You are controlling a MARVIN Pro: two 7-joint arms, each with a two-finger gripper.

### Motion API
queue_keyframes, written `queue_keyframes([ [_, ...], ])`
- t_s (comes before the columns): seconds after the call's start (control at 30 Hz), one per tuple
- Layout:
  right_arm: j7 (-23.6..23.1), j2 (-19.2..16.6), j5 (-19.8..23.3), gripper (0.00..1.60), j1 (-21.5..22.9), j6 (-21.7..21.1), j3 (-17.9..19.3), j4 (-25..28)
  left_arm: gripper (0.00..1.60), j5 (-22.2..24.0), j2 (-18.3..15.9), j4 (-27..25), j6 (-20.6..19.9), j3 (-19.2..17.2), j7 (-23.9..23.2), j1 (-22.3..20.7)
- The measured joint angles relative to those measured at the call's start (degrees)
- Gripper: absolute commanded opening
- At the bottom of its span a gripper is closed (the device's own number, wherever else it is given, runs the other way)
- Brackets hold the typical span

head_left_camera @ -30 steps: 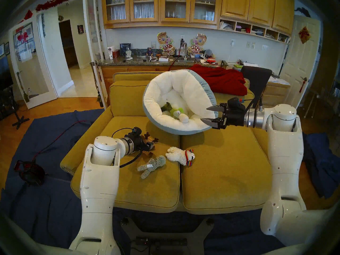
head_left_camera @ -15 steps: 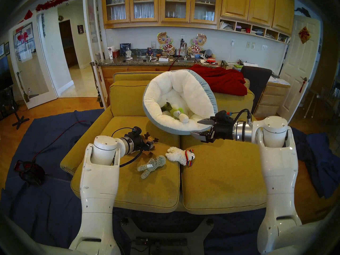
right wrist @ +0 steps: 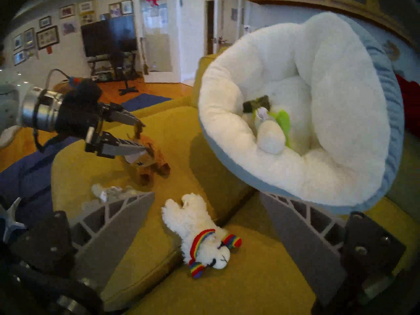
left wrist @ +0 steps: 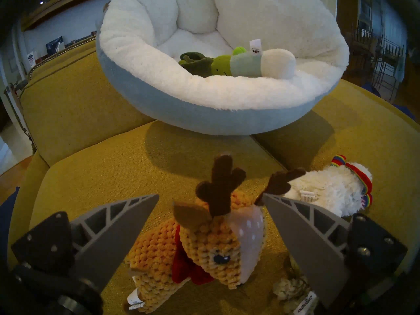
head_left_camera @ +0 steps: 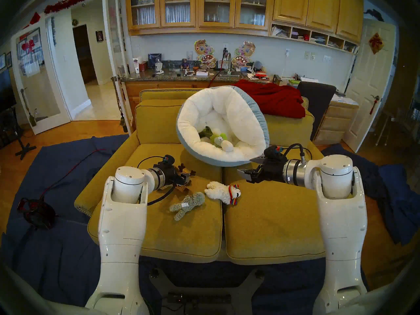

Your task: Put toys into dog bed

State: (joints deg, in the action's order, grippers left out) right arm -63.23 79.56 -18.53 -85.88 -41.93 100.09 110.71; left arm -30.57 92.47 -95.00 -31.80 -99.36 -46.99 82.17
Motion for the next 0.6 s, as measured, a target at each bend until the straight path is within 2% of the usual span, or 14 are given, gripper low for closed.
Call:
queue_keyframes([
  [0.1, 3.71, 1.44, -2.62, 1.6, -1.35, -3.84, -1.49, 2.29, 1.6, 0.01, 0.0, -0.13, -0.01, 0.0, -0.08, 0.0],
  [0.23, 6.99, 2.59, -4.78, 1.6, -2.49, -6.81, -3.73, 3.35, 1.6, 0.01, 0.0, -0.24, -0.03, 0.0, -0.2, 0.0],
  [0.33, 8.74, 3.26, -6.14, 1.6, -3.36, -8.26, -5.84, 3.49, 1.6, 0.01, 0.0, -0.32, -0.05, 0.0, -0.34, 0.0],
  [0.6, 10.5, 3.88, -7.53, 1.6, -4.28, -9.79, -8.36, 3.3, 1.6, 0.01, 0.0, -0.39, -0.07, -0.01, -0.58, -0.01],
])
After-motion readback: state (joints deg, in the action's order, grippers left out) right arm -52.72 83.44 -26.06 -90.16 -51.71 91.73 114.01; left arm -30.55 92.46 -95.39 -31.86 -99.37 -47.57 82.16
